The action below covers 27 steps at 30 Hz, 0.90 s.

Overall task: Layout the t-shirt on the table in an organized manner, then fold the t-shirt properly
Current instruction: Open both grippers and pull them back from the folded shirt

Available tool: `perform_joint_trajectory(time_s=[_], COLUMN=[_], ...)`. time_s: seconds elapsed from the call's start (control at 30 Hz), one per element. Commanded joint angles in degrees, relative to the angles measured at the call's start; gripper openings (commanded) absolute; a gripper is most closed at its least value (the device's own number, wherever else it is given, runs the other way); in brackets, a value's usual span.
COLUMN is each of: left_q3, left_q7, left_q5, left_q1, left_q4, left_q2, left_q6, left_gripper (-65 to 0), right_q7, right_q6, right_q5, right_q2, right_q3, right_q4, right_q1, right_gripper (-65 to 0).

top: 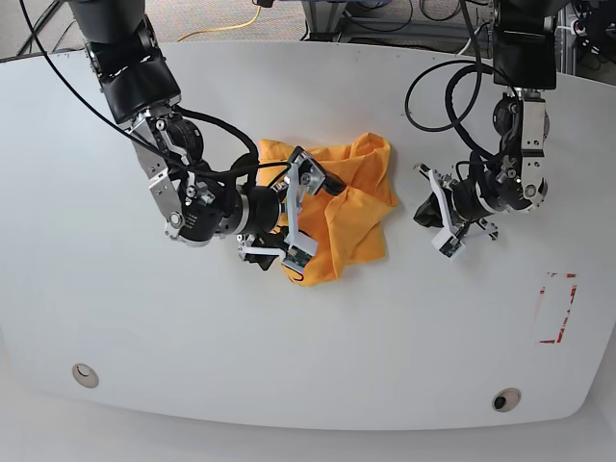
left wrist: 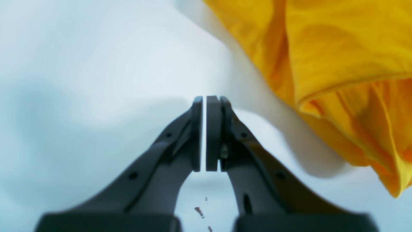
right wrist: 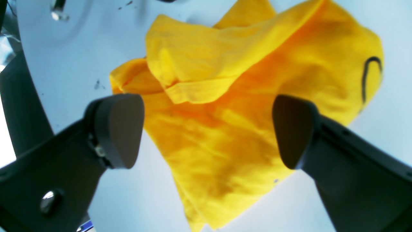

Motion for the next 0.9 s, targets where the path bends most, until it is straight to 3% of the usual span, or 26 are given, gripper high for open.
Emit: perform_joint_trajectory(time_s=[0.0, 0.17, 0.27, 0.47, 0.57, 0.87], left_q3=[-0.4, -0.4, -0.4, -0.4, -0.4, -0.5], left_q7=[-1.0, -1.0, -1.0, -1.0, -1.0, -1.0], left_q5=[-0.9, -0.9, -0.9, -0.9, -0.9, -1.1], left_q1=[-1.3, -1.3, -1.3, -1.3, -1.3, -1.2], left_q4=[1.3, 1.3, 1.3, 1.3, 1.3, 1.5], left_q2=[-0.5, -0.9, -1.4, -1.4, -1.5, -3.0], left_q6=[-0.1, -0.1, -0.1, -0.1, -0.1, -0.1], left_gripper=[-65.0, -65.0, -65.0, -65.0, -65.0, -65.0], right_q7=[1.5, 3.2, 3.6, 3.7, 3.7, 3.7], right_q6=[0.3, 0.3, 0.3, 0.3, 0.3, 0.3], right_q5=[0.8, 0.8, 0.8, 0.8, 0.7, 0.7], right_q2=[0.2, 0.2, 0.2, -1.0, -2.0, -7.5], right_q3=[0.4, 0.4, 0.4, 0.4, 0.4, 0.4], right_q4=[1.1, 1.0, 0.8, 0.7, 0.4, -6.7], right_q1=[-0.1, -2.7, -3.4, -3.5, -3.3, 0.6], right_gripper=[-4.4, -4.9, -9.4, -30.4, -36.3, -28.4])
